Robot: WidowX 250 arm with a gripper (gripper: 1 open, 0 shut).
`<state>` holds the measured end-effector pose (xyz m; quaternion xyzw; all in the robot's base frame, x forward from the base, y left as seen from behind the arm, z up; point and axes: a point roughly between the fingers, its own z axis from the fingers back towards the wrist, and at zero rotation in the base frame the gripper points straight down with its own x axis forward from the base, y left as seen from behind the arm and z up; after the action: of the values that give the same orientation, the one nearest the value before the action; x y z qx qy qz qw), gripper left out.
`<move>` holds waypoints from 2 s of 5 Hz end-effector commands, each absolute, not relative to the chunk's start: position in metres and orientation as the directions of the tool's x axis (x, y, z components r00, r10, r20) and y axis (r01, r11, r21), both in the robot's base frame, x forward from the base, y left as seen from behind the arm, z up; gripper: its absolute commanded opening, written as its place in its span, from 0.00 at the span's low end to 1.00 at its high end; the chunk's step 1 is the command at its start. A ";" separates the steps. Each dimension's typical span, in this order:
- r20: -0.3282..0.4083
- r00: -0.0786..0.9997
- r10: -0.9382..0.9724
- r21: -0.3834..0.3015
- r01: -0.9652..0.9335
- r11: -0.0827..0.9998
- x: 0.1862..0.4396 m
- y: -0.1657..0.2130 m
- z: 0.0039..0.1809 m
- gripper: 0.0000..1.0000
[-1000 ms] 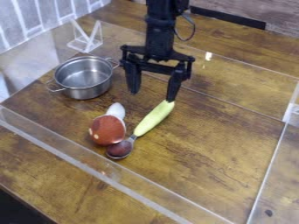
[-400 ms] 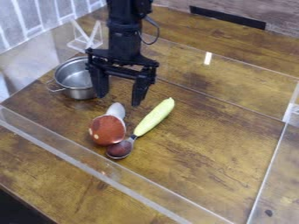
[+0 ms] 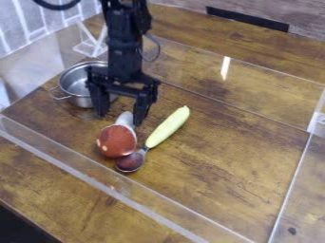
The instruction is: Put the mushroom in the silver pot
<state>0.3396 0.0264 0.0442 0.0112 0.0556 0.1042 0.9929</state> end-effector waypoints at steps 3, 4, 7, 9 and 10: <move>-0.071 0.964 0.255 0.019 -0.254 0.967 0.342 0.009 0.055 1.00; -0.069 0.967 0.247 0.006 -0.247 0.969 0.337 0.013 0.054 1.00; -0.068 0.968 0.241 -0.025 -0.243 0.970 0.343 0.019 0.066 1.00; -0.066 0.978 0.195 -0.025 -0.197 0.980 0.351 0.026 0.066 0.00; -0.066 0.983 0.171 -0.024 -0.173 0.985 0.354 0.020 0.072 0.00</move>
<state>0.3448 0.0180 0.0518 -0.0153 0.0661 0.0887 0.9937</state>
